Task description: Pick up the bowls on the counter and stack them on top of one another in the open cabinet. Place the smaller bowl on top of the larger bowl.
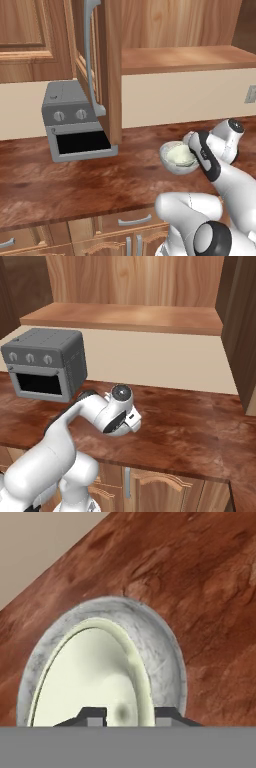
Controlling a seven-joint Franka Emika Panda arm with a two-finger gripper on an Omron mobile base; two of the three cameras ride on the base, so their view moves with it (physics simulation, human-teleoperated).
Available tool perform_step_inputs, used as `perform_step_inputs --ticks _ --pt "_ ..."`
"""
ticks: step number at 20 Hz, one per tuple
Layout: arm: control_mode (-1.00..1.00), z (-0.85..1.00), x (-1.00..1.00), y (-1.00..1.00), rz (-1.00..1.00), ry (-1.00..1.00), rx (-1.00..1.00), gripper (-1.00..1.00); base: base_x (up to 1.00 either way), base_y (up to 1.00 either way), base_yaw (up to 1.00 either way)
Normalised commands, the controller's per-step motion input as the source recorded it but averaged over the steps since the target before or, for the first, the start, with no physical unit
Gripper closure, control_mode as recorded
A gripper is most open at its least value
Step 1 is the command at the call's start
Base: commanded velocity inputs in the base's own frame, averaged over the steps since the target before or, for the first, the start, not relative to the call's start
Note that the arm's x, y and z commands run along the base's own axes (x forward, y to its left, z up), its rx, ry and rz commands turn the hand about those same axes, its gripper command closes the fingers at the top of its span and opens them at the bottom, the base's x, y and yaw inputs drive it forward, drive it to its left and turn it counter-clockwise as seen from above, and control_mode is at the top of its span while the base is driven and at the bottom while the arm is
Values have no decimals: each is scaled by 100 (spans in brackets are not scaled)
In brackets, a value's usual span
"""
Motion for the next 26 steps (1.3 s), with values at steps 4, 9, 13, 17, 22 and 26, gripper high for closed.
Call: perform_step_inputs --ticks 4,9,13,17,22,26 --pt "-100 9 11 0 -2 0 1 -100 0 0 0" --pt "-100 53 16 0 -9 2 3 -100 0 0 0" --pt "-100 53 -3 -21 -7 10 5 -100 0 0 0" --pt "-100 4 -18 -27 -1 4 1 -100 0 0 0" --pt "-100 -9 -8 -2 0 0 0 -100 0 0 0" --pt "-100 -31 -11 0 0 0 0 -100 0 0 0"
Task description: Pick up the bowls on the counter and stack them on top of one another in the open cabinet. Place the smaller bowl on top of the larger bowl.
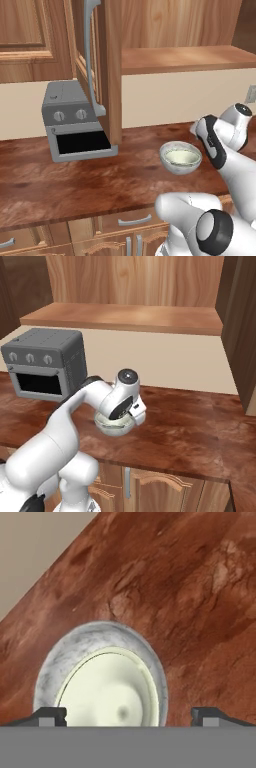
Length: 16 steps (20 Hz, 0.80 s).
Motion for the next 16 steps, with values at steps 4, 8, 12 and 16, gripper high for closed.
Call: perform_step_inputs --ticks 4,8,12,16 --pt "-100 -29 0 1 0 1 0 -100 0 0 0" --pt "-100 -34 0 0 0 2 0 -100 0 0 0" --pt "-100 -30 0 1 0 2 0 -100 0 0 0" --pt "-100 -31 0 4 0 3 0 -100 0 0 0"
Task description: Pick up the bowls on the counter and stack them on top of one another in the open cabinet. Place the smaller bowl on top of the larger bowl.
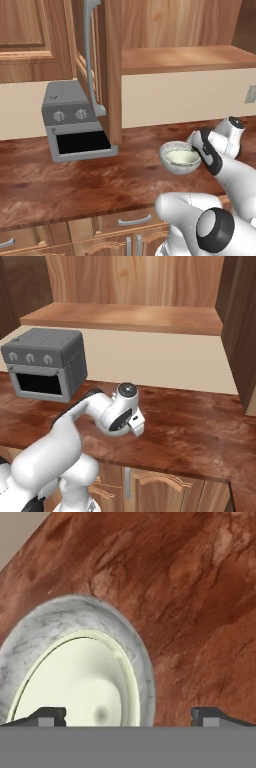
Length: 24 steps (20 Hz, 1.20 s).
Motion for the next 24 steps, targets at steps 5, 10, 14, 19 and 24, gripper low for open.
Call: perform_step_inputs --ticks 5,10,14,19,24 --pt "-100 -27 0 8 0 1 0 -100 0 0 0" --pt "-100 -21 5 9 0 0 0 -100 0 0 0" --pt "-100 -15 8 8 0 0 0 -100 0 0 0" --pt "-100 -18 6 9 0 0 0 100 0 0 0" --pt "-100 -1 0 0 0 0 0 100 0 0 0"
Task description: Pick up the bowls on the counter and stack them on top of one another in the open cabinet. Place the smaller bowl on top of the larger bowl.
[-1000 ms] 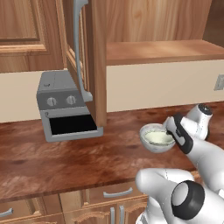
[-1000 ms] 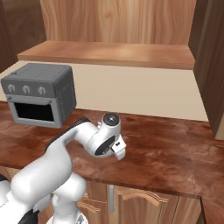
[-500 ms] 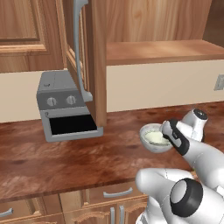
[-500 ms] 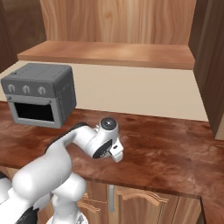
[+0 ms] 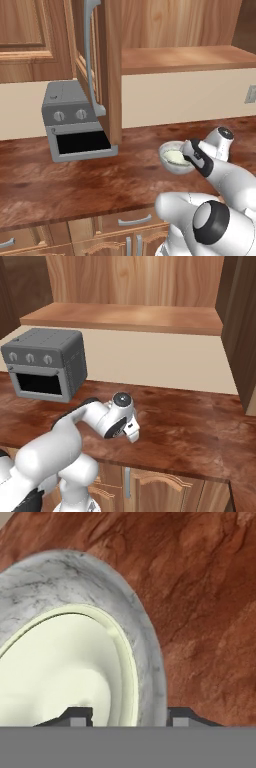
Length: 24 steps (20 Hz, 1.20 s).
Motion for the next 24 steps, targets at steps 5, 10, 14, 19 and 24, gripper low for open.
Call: perform_step_inputs --ticks 5,10,14,19,24 --pt "-100 20 3 0 -3 0 2 100 0 0 0" --pt "-100 79 -4 0 -3 -2 7 100 0 0 0" --pt "-100 91 -33 0 0 -4 6 100 0 0 0" --pt "-100 74 -66 0 6 -5 1 100 0 0 0" --pt "-100 81 -69 3 8 -7 0 100 0 0 0"
